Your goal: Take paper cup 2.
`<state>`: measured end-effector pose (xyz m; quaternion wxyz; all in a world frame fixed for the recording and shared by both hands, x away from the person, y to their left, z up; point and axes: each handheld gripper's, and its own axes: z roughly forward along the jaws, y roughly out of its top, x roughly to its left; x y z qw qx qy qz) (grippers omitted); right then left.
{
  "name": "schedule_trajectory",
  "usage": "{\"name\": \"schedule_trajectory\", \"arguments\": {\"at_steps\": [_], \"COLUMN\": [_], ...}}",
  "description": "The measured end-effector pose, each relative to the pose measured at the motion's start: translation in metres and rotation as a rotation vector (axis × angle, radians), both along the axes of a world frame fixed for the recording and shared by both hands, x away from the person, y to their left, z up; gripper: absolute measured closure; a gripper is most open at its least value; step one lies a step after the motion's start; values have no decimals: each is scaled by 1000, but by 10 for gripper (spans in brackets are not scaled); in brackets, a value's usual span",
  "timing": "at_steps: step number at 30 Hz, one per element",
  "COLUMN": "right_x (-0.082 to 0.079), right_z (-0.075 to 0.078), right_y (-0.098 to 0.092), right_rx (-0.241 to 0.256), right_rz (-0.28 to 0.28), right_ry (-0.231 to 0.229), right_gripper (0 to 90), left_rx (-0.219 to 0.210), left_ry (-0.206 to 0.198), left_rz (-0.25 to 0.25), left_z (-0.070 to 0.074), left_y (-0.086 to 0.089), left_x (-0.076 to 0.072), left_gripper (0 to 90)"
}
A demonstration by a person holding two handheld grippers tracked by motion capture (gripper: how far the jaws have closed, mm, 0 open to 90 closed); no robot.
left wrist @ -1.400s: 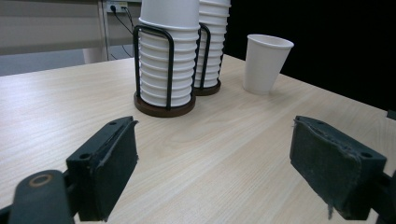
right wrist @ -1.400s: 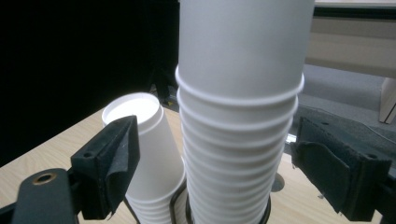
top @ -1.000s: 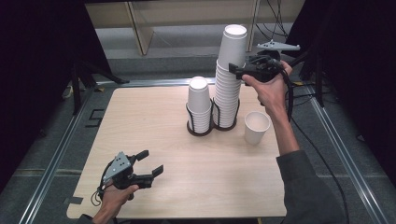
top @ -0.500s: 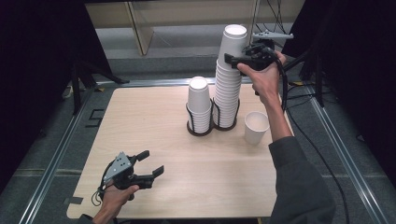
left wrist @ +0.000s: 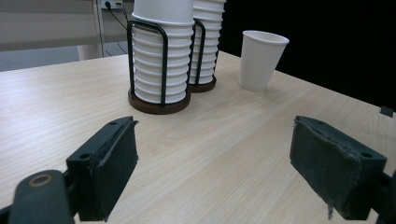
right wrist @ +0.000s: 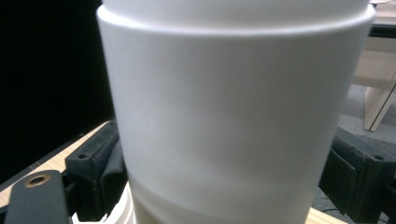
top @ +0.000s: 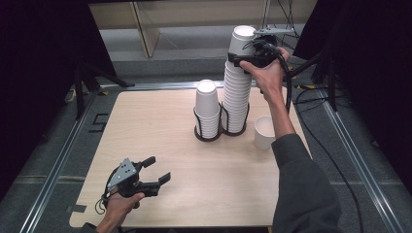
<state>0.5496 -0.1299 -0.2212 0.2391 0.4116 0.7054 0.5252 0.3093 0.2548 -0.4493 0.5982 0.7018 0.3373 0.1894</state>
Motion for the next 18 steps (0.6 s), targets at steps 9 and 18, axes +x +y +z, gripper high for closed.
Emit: {"name": "schedule_trajectory", "arguments": {"at_steps": [9,18], "right_x": [-3,-11], "right_z": [10,40], "right_y": [1,0], "right_rx": [2,-2], "right_rz": [-14,-45], "right_ry": [-52,-120], "right_gripper": [163,168], "left_rx": [11,9], "left_ry": [4,12], "left_rz": [3,-4], "left_z": [0,0], "left_y": [0,0], "left_x": [0,-1], "left_gripper": [145,145]}}
